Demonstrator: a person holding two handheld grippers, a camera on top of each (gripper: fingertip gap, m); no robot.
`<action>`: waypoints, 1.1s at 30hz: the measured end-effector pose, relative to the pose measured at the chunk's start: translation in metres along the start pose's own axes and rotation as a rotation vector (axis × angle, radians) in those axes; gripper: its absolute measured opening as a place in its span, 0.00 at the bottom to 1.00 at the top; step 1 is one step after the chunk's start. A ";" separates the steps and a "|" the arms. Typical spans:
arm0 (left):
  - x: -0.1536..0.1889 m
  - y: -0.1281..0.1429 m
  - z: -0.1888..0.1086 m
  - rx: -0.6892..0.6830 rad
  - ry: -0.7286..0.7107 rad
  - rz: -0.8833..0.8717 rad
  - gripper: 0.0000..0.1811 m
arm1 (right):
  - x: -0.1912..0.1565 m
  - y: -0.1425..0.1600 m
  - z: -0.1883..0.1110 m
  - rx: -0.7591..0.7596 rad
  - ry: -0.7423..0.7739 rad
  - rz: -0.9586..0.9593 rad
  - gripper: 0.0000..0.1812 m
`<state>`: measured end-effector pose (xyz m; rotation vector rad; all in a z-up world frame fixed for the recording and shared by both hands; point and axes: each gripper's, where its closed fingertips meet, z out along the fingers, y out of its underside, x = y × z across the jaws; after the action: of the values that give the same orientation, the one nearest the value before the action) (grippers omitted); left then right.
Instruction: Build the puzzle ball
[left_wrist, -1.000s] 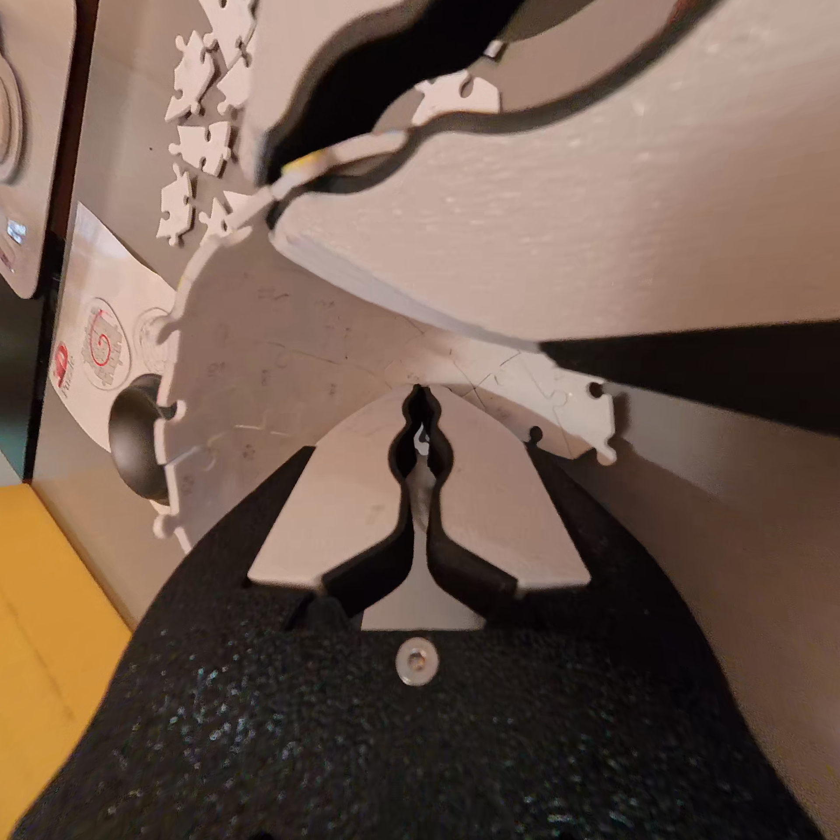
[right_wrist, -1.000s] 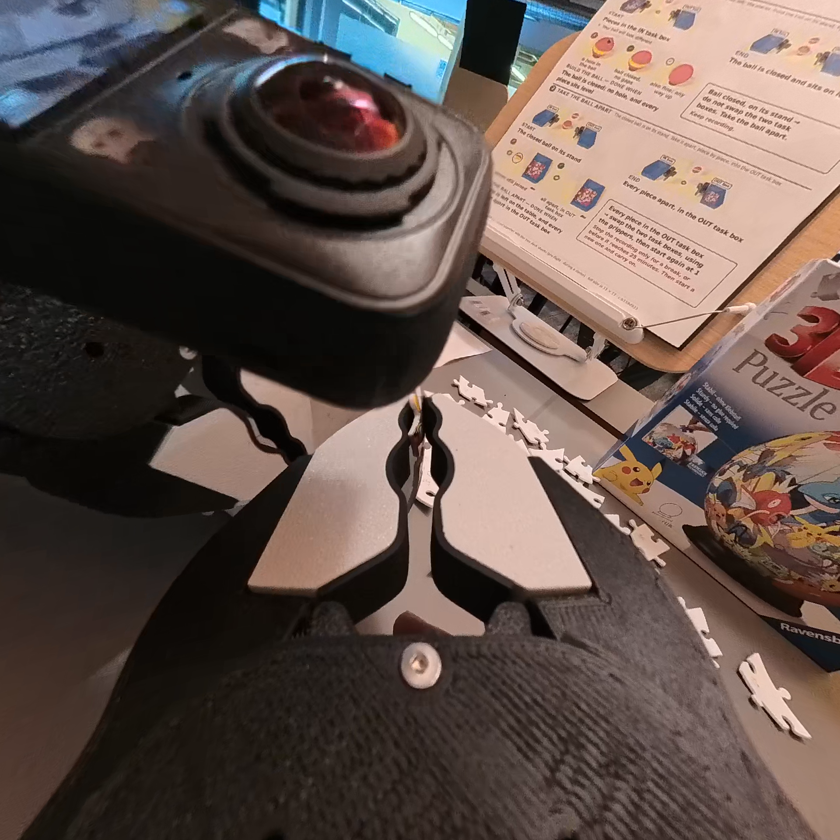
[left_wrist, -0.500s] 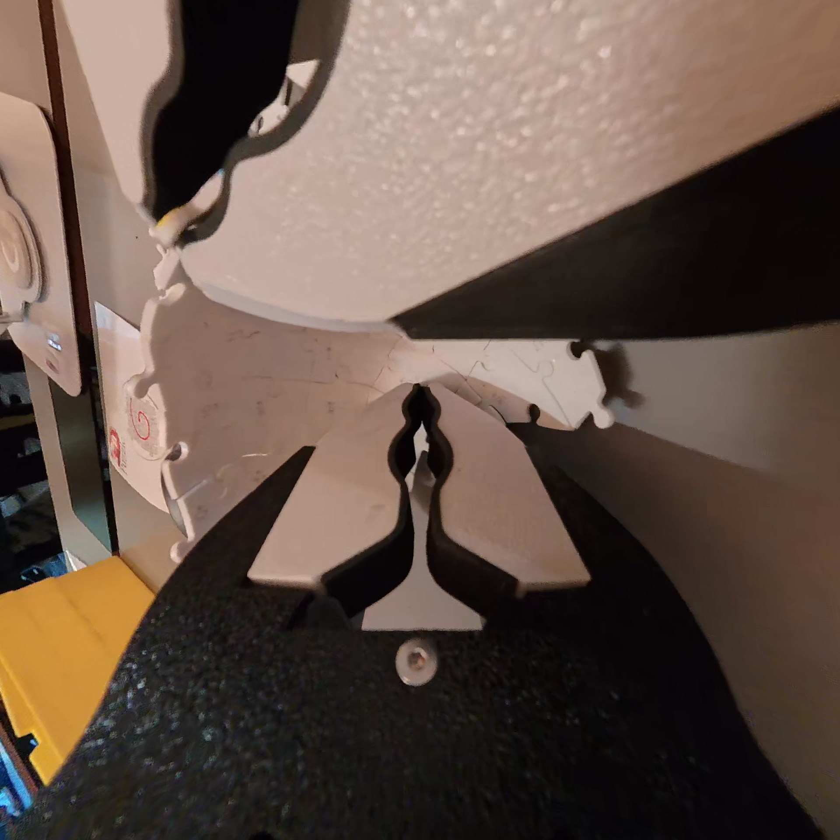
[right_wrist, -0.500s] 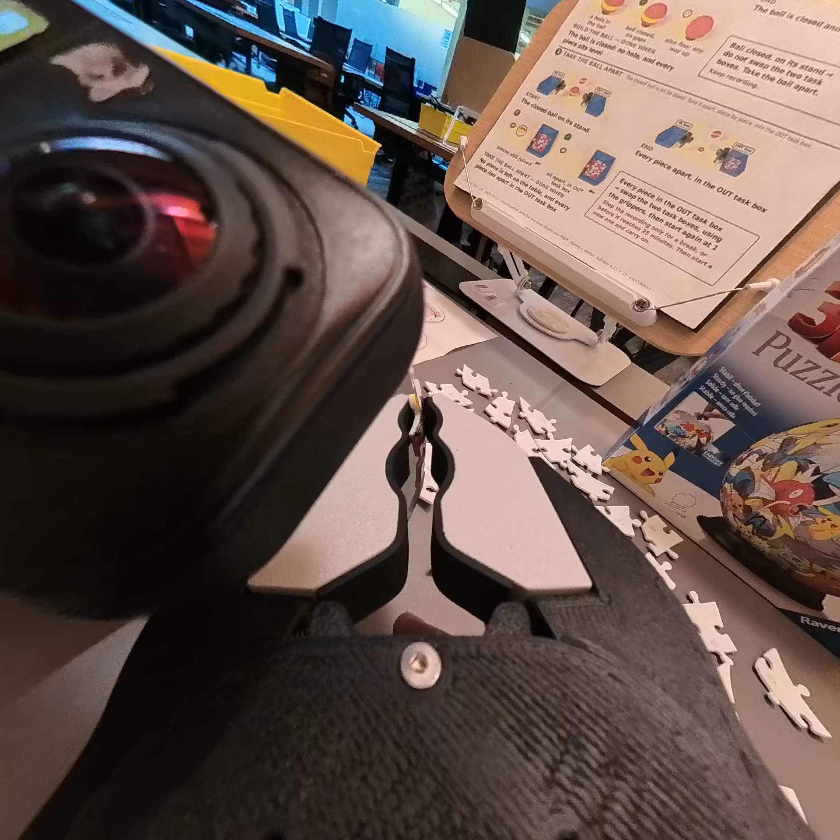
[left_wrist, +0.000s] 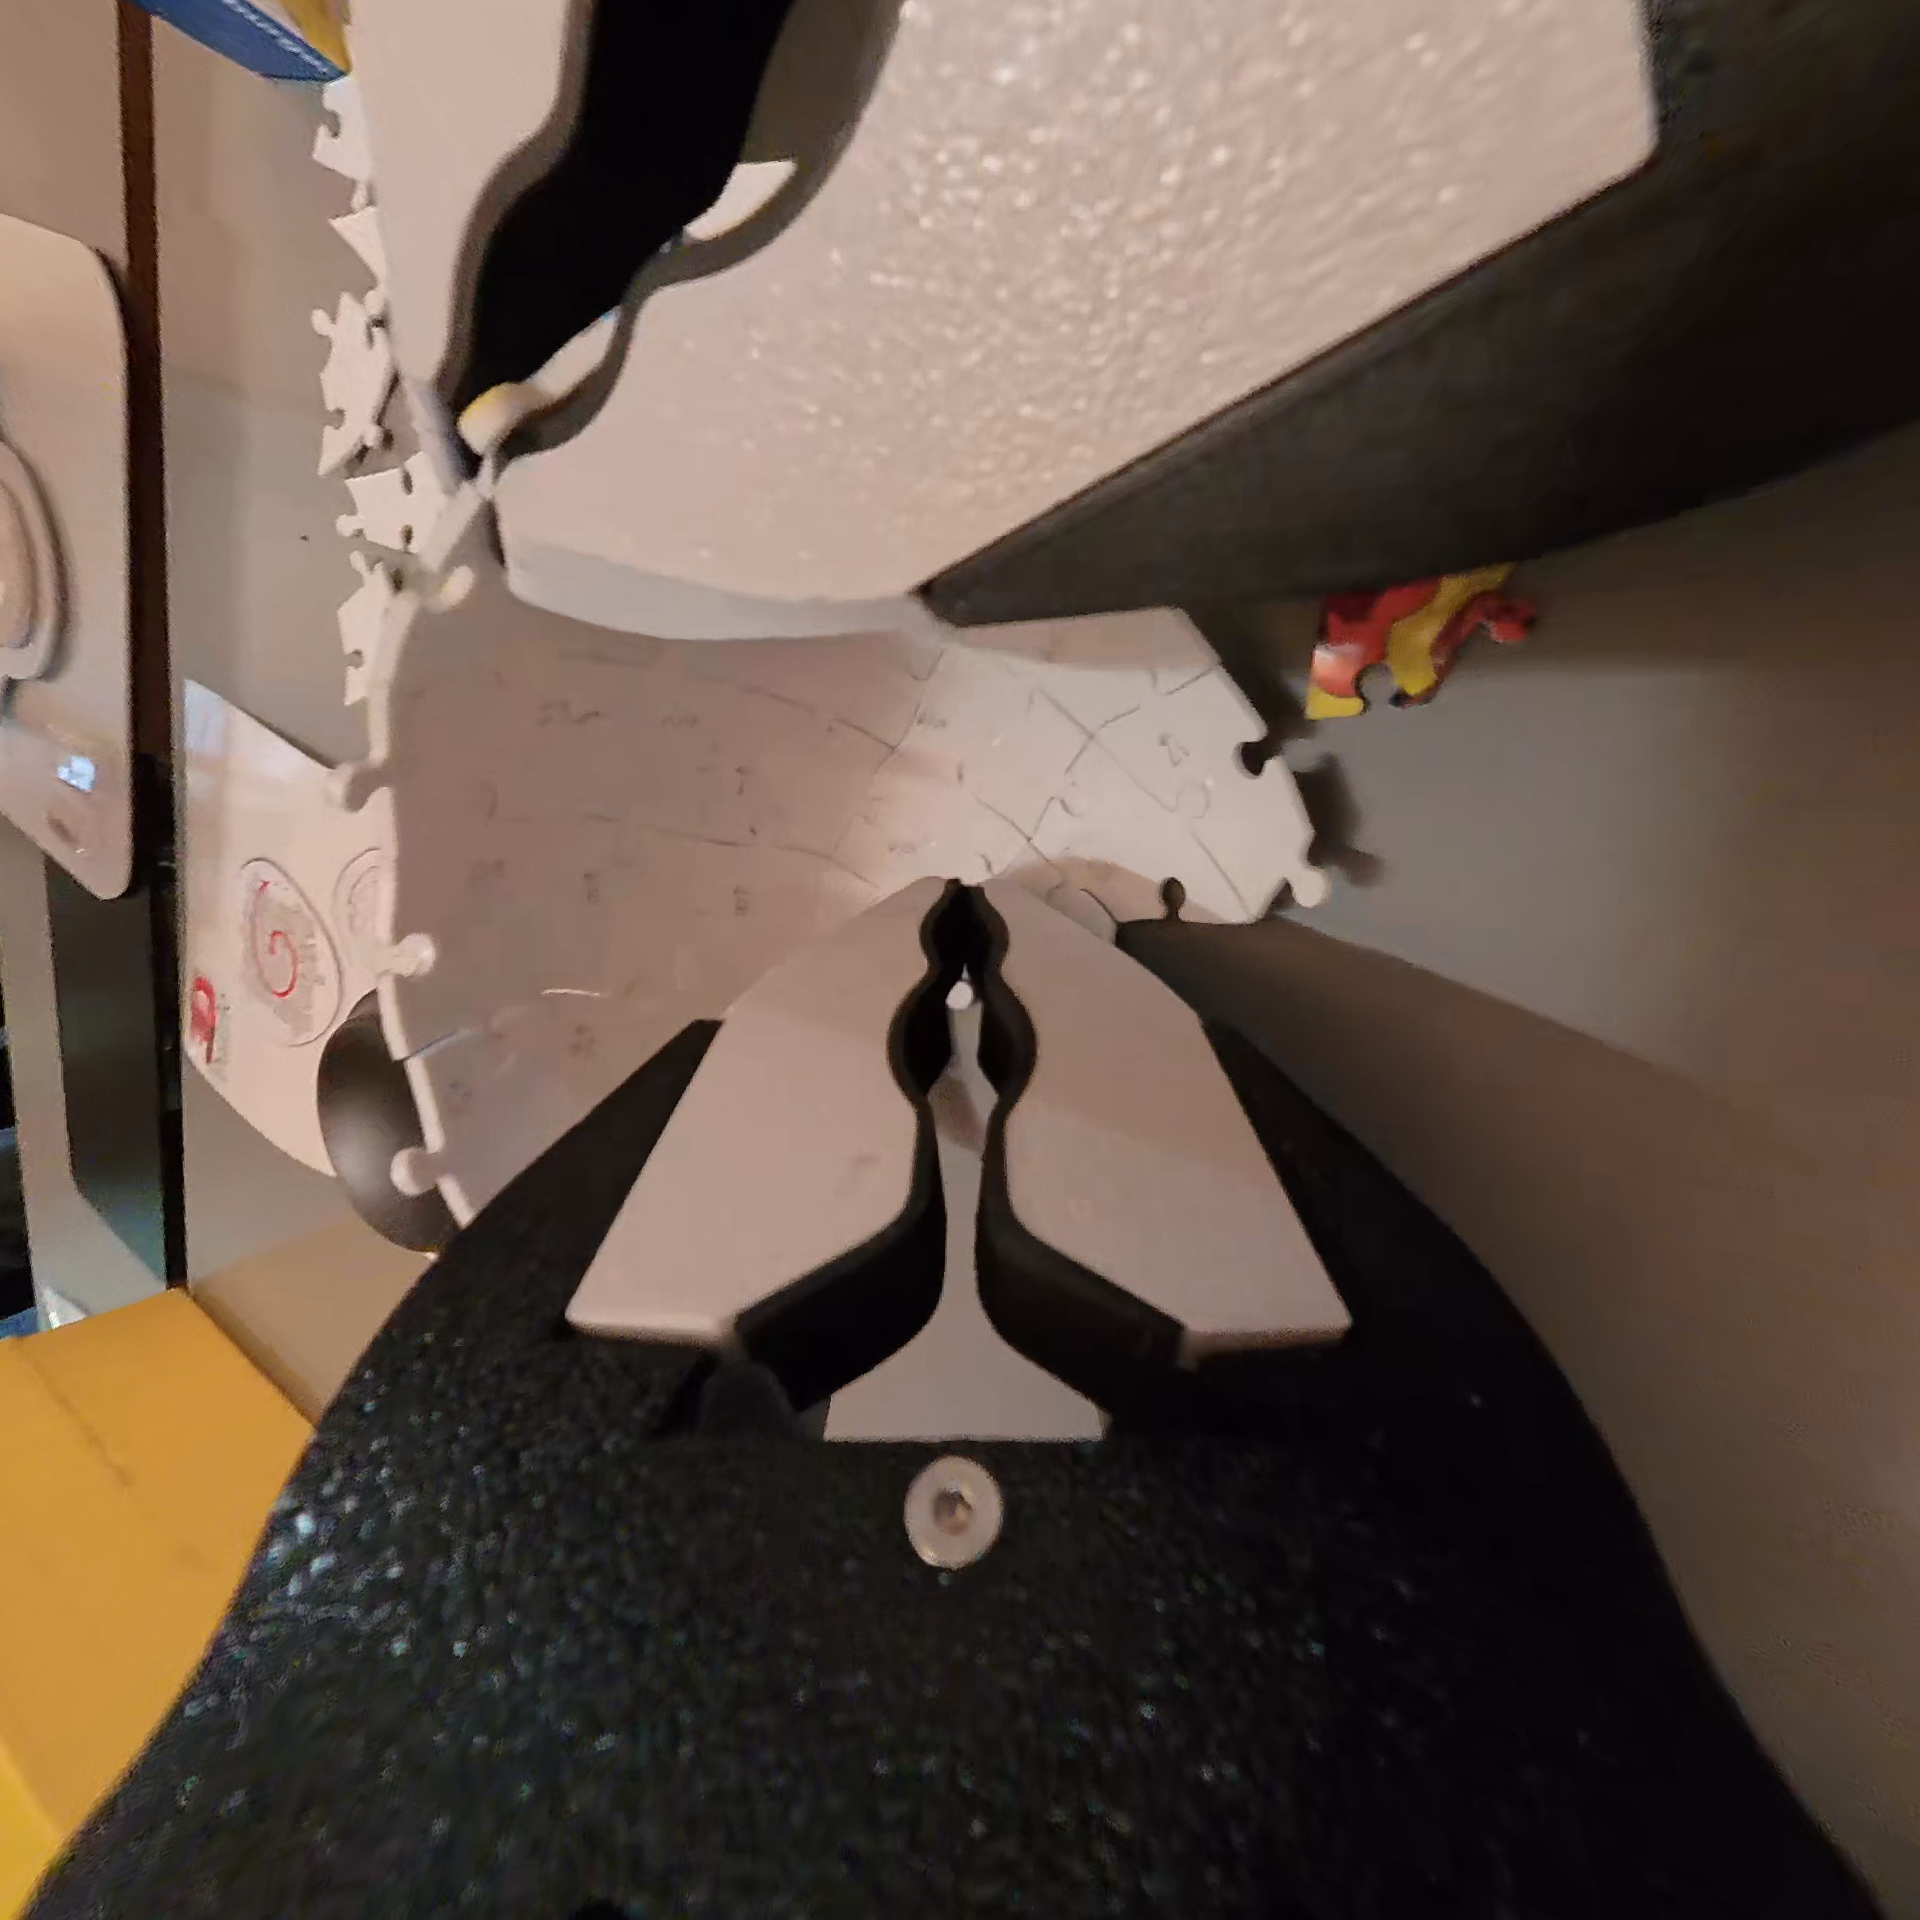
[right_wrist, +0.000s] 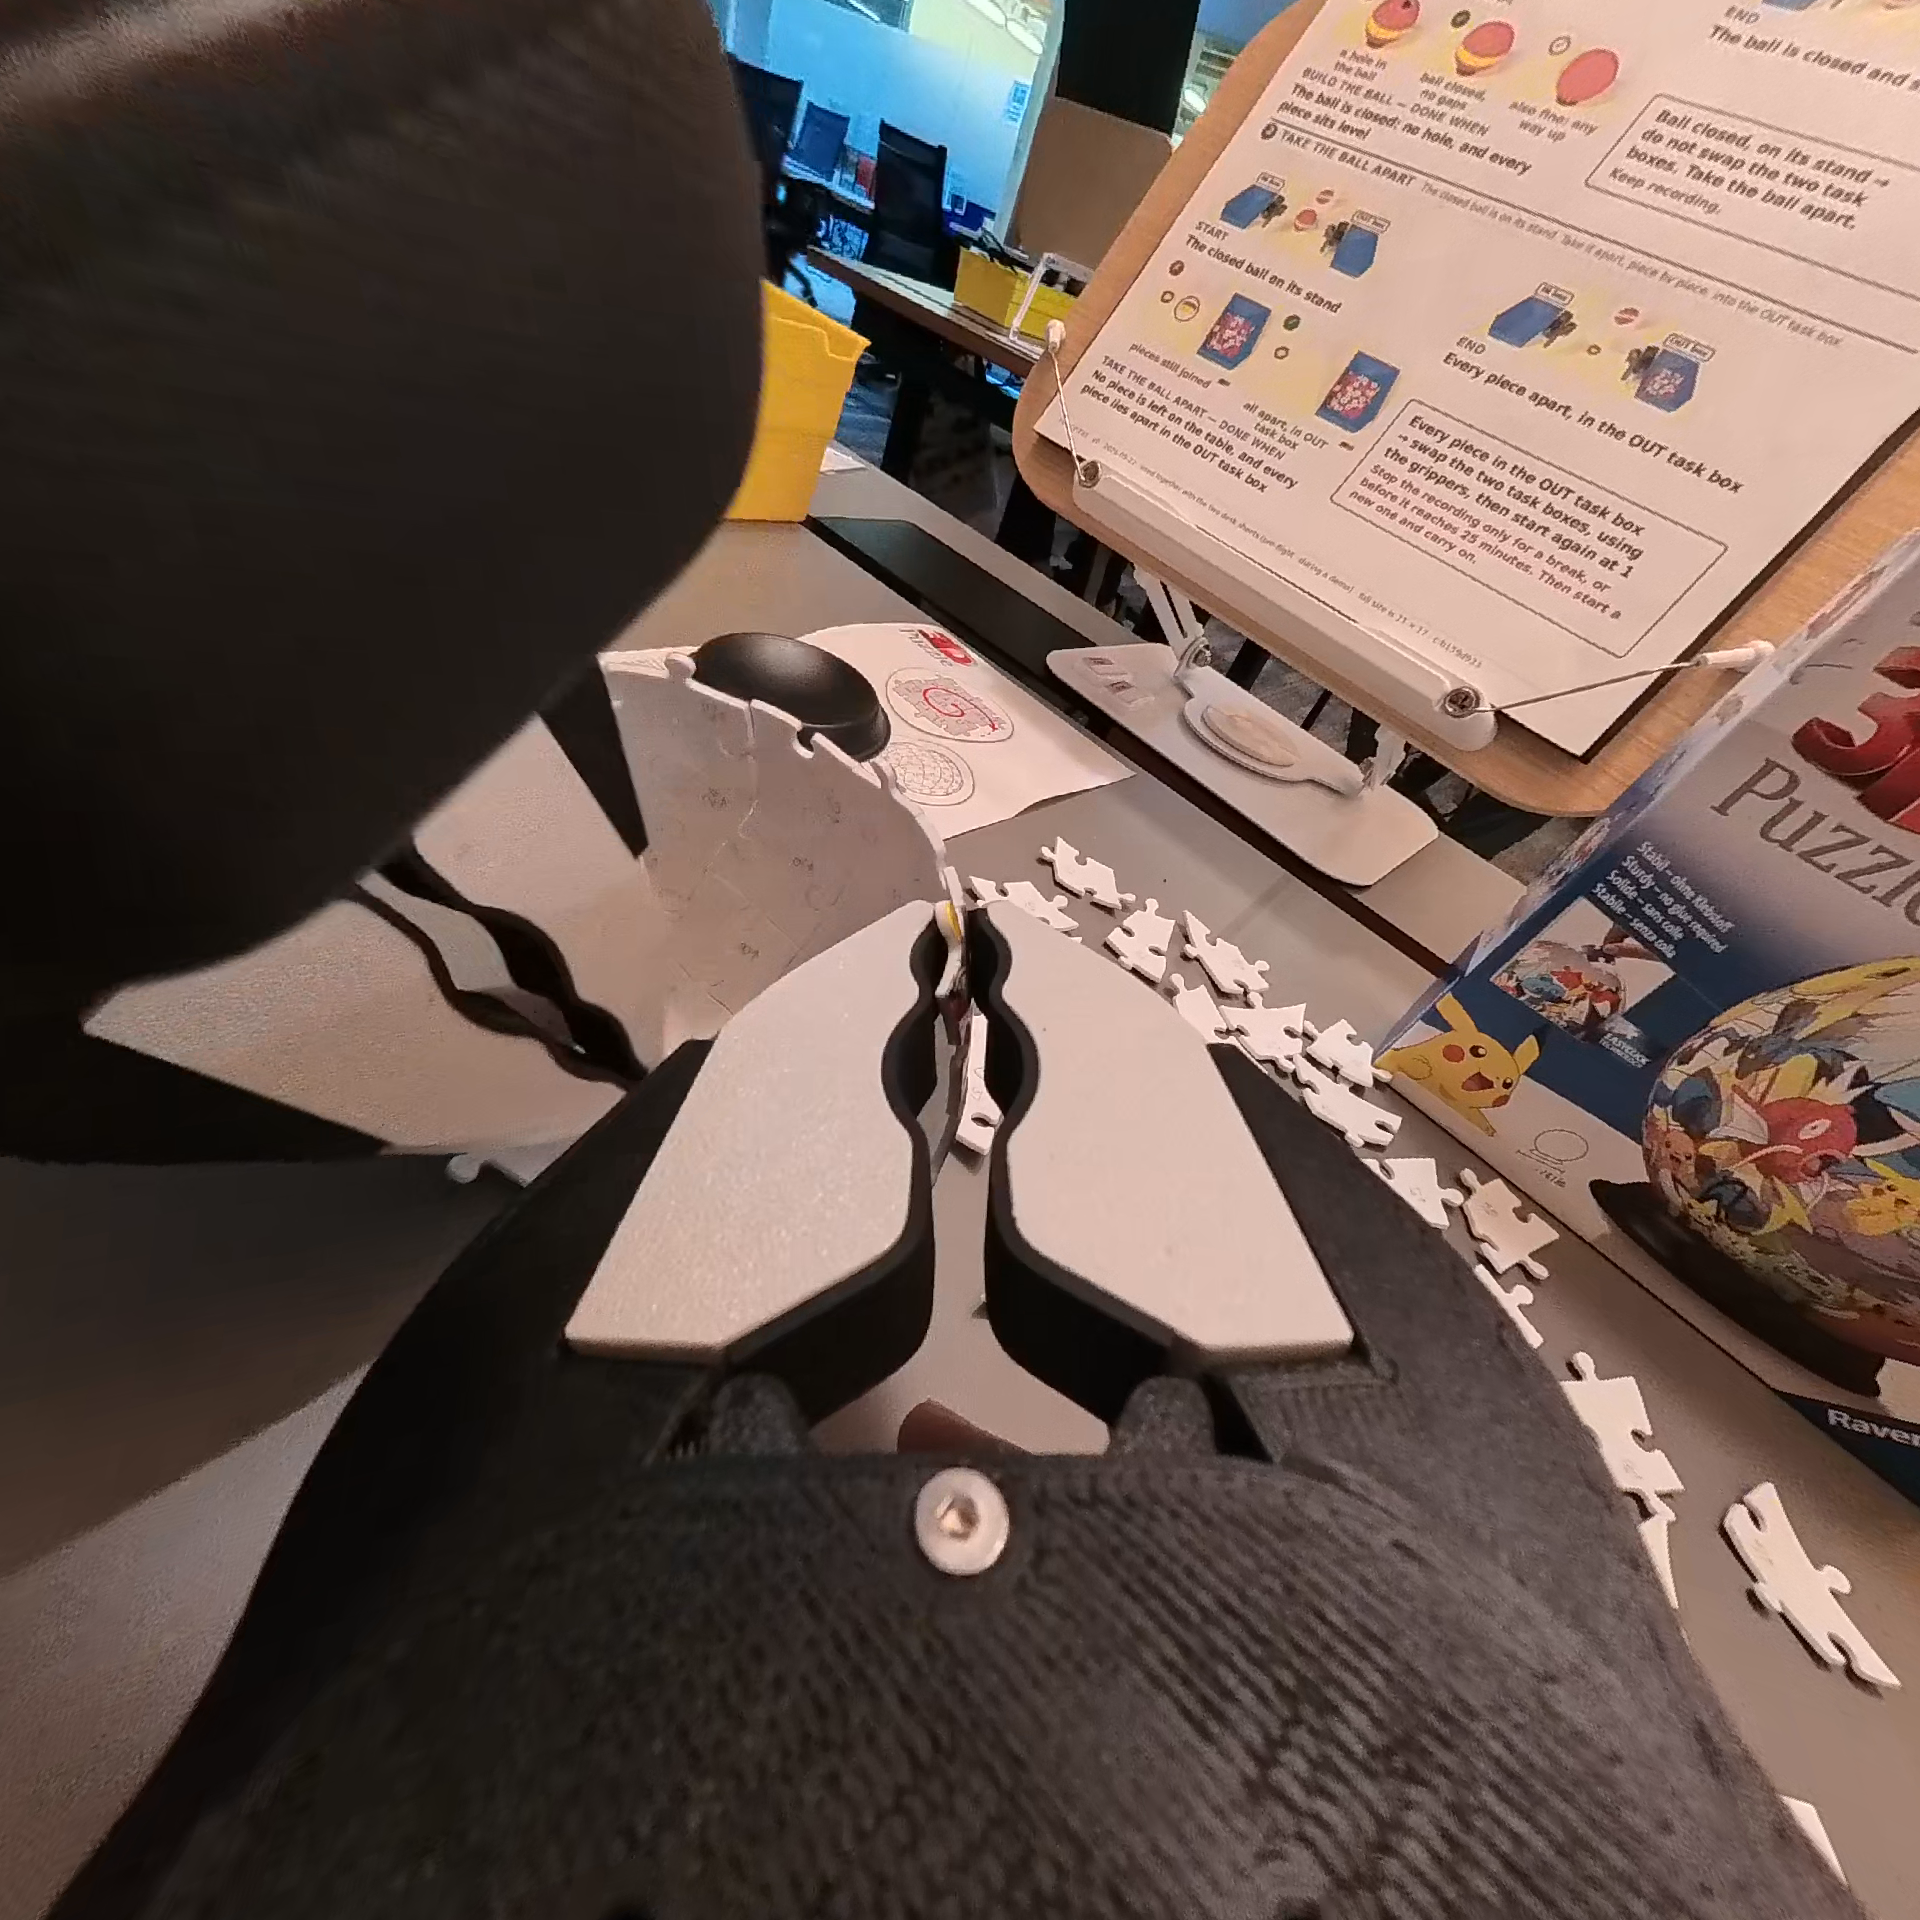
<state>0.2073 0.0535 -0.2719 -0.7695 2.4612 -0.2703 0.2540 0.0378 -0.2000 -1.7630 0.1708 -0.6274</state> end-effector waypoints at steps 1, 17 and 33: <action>0.001 0.000 0.001 -0.003 0.010 0.003 0.00 | 0.000 0.000 0.000 0.000 0.000 -0.001 0.02; 0.008 0.002 0.009 -0.007 0.114 0.025 0.00 | -0.001 -0.001 0.000 0.005 0.004 -0.014 0.02; 0.016 0.009 0.002 -0.050 0.179 0.040 0.00 | -0.001 0.000 0.000 0.006 0.008 -0.021 0.02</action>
<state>0.1929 0.0517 -0.2834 -0.7448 2.6572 -0.2747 0.2533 0.0381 -0.1997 -1.7587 0.1557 -0.6496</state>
